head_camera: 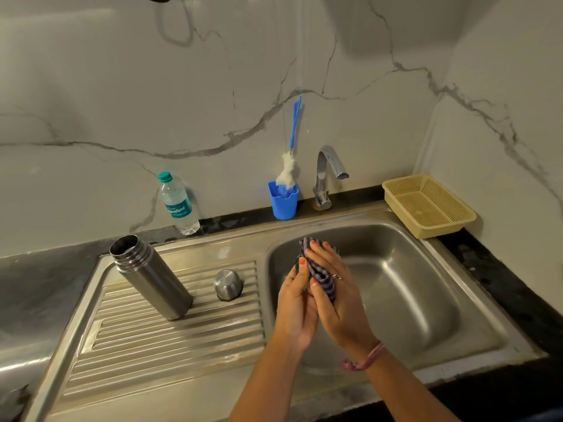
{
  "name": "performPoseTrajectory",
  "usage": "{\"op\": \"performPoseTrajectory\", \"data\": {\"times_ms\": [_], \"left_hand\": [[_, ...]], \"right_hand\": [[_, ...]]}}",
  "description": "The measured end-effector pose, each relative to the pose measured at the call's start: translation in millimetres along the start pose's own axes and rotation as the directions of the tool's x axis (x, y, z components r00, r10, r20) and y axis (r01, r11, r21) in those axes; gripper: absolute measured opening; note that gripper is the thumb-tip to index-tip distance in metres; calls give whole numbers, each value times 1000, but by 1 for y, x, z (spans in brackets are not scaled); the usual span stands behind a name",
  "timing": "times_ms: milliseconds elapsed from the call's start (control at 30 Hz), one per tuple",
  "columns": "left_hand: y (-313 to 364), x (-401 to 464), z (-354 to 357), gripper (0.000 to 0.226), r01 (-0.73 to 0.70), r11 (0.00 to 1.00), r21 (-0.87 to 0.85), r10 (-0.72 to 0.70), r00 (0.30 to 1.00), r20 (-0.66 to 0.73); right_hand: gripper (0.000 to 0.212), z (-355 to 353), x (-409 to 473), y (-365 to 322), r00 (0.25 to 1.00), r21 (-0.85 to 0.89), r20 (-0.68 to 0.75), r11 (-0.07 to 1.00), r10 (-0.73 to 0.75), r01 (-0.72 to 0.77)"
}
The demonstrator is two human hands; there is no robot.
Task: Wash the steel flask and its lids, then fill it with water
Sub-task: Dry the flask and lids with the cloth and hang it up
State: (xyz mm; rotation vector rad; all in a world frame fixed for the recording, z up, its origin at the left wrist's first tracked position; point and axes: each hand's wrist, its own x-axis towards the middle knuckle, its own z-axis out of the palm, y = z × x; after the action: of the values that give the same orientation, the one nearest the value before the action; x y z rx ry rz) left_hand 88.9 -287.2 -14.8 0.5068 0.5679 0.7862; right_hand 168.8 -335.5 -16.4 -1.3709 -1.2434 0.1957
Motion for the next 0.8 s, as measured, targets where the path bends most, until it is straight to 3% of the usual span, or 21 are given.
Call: {"op": "performPoseTrajectory", "data": {"times_ms": [33, 100, 200, 267, 400, 533, 600, 733, 800], "left_hand": [[0, 0, 0, 43, -7, 1000, 3, 7, 1000, -3], [-2, 1, -2, 45, -30, 999, 11, 30, 1000, -4], [-2, -1, -1, 69, -43, 999, -1, 43, 999, -30], [0, 2, -2, 75, -39, 999, -2, 39, 999, -22], [-2, 7, -6, 55, 3, 1000, 8, -3, 999, -32], [-1, 4, 1, 51, -2, 992, 129, 2, 1000, 4], [-1, 4, -1, 53, -7, 991, 137, 7, 1000, -4], [-1, 1, -5, 49, 16, 993, 119, -24, 997, 71], [1, 3, -7, 53, 4, 998, 66, -9, 997, 75]], "right_hand": [[46, 1, -1, 0, 1000, 30, -2, 1000, 11, -11], [40, 1, 1, -2, 979, 242, -42, 953, 199, -183], [36, -1, 7, 2, 914, 443, -66, 833, 400, -332], [38, -1, 6, 0, 932, 383, -82, 874, 354, -298], [47, 0, 1, 8, 984, 238, -30, 957, 178, -166], [52, 0, 1, 8, 979, 251, -22, 949, 201, -189], [50, 2, 1, 6, 976, 278, -22, 939, 218, -203], [35, 1, 5, 7, 916, 419, -69, 845, 394, -332], [34, 2, 4, 5, 920, 427, -74, 846, 384, -318]]}}
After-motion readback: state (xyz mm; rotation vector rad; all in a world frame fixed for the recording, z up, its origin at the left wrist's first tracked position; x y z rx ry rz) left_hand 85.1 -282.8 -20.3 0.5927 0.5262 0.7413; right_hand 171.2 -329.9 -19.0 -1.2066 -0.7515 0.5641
